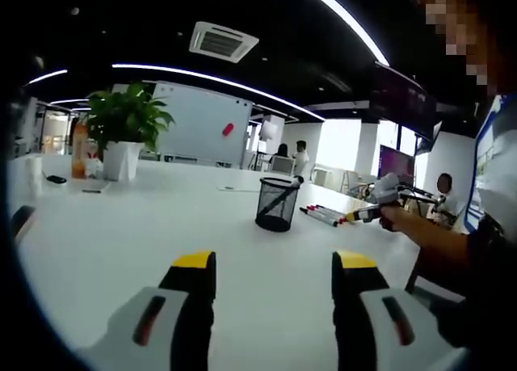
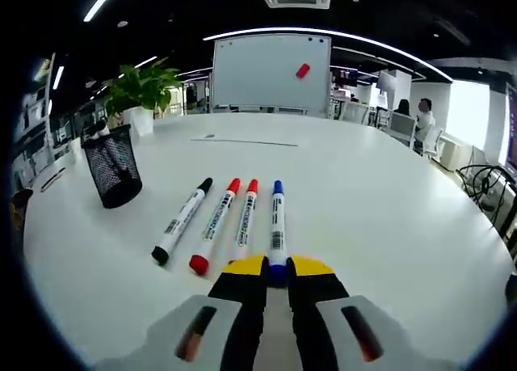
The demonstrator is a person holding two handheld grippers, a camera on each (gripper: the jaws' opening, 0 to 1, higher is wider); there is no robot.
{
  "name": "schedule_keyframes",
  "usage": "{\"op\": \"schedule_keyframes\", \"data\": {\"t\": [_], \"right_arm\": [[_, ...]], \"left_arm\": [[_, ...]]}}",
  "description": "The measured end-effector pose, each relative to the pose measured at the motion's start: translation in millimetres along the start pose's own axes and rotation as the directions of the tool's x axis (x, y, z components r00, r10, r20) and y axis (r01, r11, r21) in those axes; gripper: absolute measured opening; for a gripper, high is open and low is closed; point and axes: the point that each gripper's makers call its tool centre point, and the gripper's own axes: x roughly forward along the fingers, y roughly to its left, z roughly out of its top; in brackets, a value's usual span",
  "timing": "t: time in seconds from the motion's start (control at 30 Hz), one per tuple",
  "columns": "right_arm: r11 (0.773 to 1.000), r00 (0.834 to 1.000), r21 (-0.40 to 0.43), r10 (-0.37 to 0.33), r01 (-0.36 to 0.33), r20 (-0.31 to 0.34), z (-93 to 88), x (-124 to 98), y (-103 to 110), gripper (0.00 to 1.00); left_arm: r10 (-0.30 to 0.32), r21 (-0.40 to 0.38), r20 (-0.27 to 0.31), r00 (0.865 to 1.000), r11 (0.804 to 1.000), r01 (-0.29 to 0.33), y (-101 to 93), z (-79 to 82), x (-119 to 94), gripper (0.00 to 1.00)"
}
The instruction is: Pick up the whiteboard markers from the pen holder and place them facing the whiteboard neatly
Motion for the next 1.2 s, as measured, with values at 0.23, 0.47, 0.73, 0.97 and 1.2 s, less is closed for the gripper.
{"op": "schedule_keyframes", "data": {"t": [0.23,0.47,0.73,0.97,1.2], "right_arm": [[1.000,1.000,0.014,0.007,-0.007,0.004,-0.2,-0.4,0.3,0.14],[0.997,0.999,0.072,0.035,-0.036,0.010,-0.1,-2.1,1.0,0.15],[0.994,0.999,0.101,0.046,-0.049,0.023,-0.1,-4.1,1.7,0.17],[0.992,0.999,0.122,0.034,-0.037,0.024,0.3,-3.3,-2.3,0.14],[0.989,1.000,0.143,0.018,-0.021,0.025,0.0,-4.7,-4.5,0.14]], "left_arm": [[0.005,0.000,0.005,1.000,1.000,-0.005,1.6,1.5,-1.3,0.59],[0.004,0.002,0.004,1.000,1.000,-0.004,0.4,1.2,-1.0,0.59],[0.007,0.001,0.006,1.000,1.000,-0.007,0.3,1.3,-1.4,0.59],[0.009,0.004,0.007,1.000,1.000,-0.009,0.1,1.9,-1.9,0.59],[0.015,0.004,0.008,1.000,1.000,-0.015,1.7,2.2,-3.7,0.59]]}}
